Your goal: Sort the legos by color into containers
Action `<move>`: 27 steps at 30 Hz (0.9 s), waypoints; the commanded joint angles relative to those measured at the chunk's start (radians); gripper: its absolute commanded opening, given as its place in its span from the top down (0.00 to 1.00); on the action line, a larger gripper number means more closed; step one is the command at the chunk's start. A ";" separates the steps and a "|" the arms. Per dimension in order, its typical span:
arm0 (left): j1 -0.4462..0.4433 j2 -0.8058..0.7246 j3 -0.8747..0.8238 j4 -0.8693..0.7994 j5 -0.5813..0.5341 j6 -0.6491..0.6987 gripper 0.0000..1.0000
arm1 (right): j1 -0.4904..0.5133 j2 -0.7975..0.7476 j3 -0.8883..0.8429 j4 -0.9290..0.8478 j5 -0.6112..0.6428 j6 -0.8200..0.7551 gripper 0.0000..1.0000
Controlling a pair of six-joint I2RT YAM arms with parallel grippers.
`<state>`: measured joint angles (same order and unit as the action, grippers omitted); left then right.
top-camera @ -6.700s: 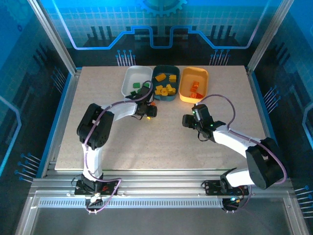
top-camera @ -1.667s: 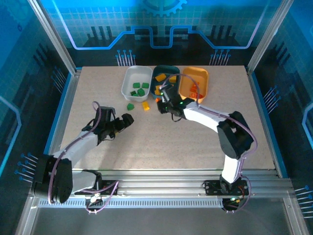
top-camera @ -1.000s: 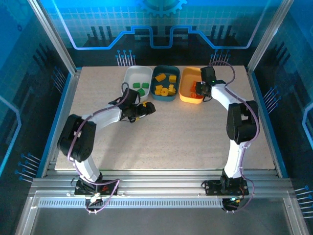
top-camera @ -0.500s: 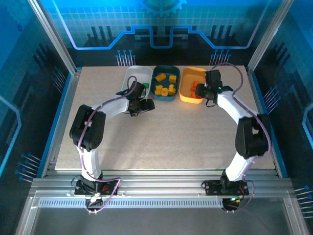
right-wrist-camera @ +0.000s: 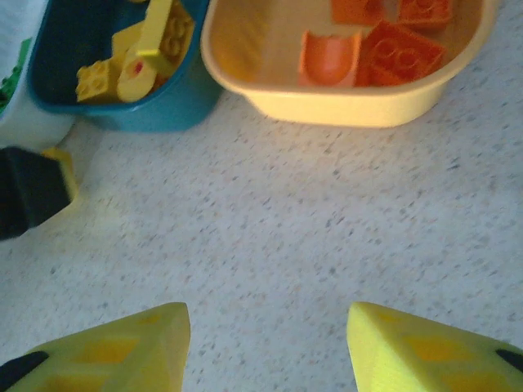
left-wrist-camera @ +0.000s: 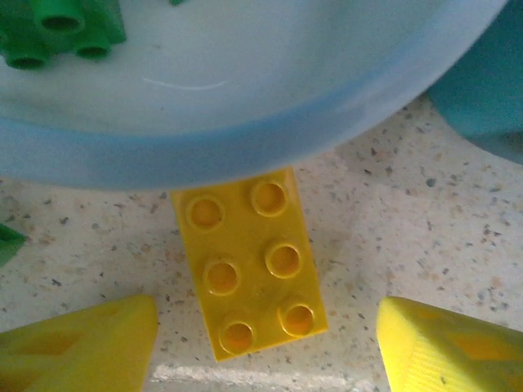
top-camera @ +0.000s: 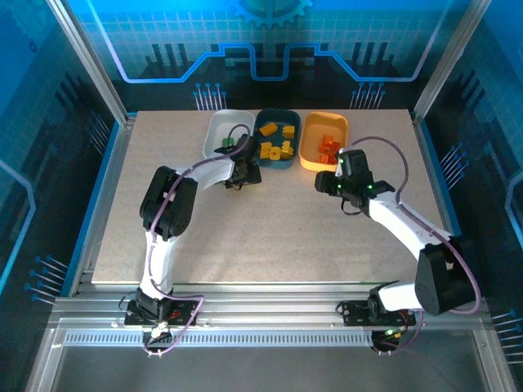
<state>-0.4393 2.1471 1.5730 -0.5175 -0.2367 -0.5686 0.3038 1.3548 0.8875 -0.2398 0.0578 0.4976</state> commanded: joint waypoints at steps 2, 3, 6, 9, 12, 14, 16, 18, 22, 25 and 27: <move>-0.010 0.046 0.062 -0.078 -0.109 0.001 0.34 | 0.026 -0.044 -0.069 0.054 -0.032 0.018 0.46; -0.010 0.052 0.068 -0.086 -0.118 0.001 0.36 | 0.026 -0.046 -0.079 0.065 -0.038 0.022 0.47; -0.010 0.060 0.070 -0.084 -0.122 0.012 0.47 | 0.038 -0.048 -0.100 0.099 -0.044 0.033 0.48; -0.013 0.044 0.048 -0.068 -0.113 0.027 0.56 | 0.049 -0.052 -0.105 0.108 -0.045 0.034 0.49; -0.016 0.013 0.006 -0.028 -0.103 0.053 0.61 | 0.052 -0.069 -0.113 0.112 -0.051 0.037 0.49; -0.023 -0.009 -0.013 -0.029 -0.113 0.071 0.64 | 0.055 -0.088 -0.120 0.112 -0.043 0.036 0.50; -0.036 -0.038 -0.042 -0.021 -0.128 0.093 0.66 | 0.056 -0.101 -0.122 0.111 -0.036 0.035 0.50; -0.052 -0.070 -0.072 -0.014 -0.140 0.111 0.67 | 0.058 -0.114 -0.127 0.112 -0.031 0.035 0.50; -0.075 -0.149 -0.129 -0.010 -0.143 0.117 0.69 | 0.058 -0.129 -0.134 0.114 -0.021 0.035 0.51; -0.098 -0.211 -0.160 -0.016 -0.144 0.123 0.70 | 0.058 -0.127 -0.137 0.118 -0.020 0.039 0.51; -0.118 -0.253 -0.170 -0.026 -0.146 0.129 0.70 | 0.057 -0.123 -0.136 0.119 -0.020 0.041 0.51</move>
<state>-0.5343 1.9816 1.4197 -0.5274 -0.3553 -0.4671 0.3485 1.2453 0.7650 -0.1436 0.0254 0.5247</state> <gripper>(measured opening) 0.335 0.488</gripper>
